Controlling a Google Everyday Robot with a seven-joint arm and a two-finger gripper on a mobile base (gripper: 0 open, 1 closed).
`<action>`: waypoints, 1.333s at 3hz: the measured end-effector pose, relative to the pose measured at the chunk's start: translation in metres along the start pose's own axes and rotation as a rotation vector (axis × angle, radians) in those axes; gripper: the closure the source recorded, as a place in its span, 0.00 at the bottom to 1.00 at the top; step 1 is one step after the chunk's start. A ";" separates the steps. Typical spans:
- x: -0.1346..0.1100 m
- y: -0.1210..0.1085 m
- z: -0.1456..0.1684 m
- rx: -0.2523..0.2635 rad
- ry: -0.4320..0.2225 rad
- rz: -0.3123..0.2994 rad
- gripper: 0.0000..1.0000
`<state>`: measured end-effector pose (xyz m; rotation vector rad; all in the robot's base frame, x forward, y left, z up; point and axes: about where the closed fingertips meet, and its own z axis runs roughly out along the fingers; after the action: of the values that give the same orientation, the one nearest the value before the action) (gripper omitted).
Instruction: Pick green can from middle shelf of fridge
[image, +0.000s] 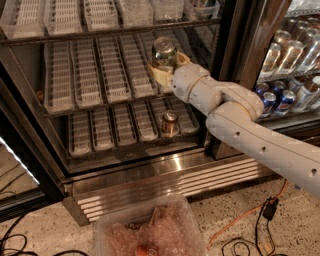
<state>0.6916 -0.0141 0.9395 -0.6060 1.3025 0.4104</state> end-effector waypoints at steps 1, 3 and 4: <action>0.006 0.010 -0.019 -0.059 0.055 -0.102 1.00; 0.011 -0.007 -0.046 -0.140 0.129 -0.119 1.00; 0.014 -0.015 -0.049 -0.164 0.155 -0.085 1.00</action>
Offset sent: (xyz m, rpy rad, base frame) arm -0.0298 -0.0597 -0.0059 -0.1849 0.0885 0.1251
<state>0.6666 -0.0572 0.9214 -0.8416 1.3932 0.4097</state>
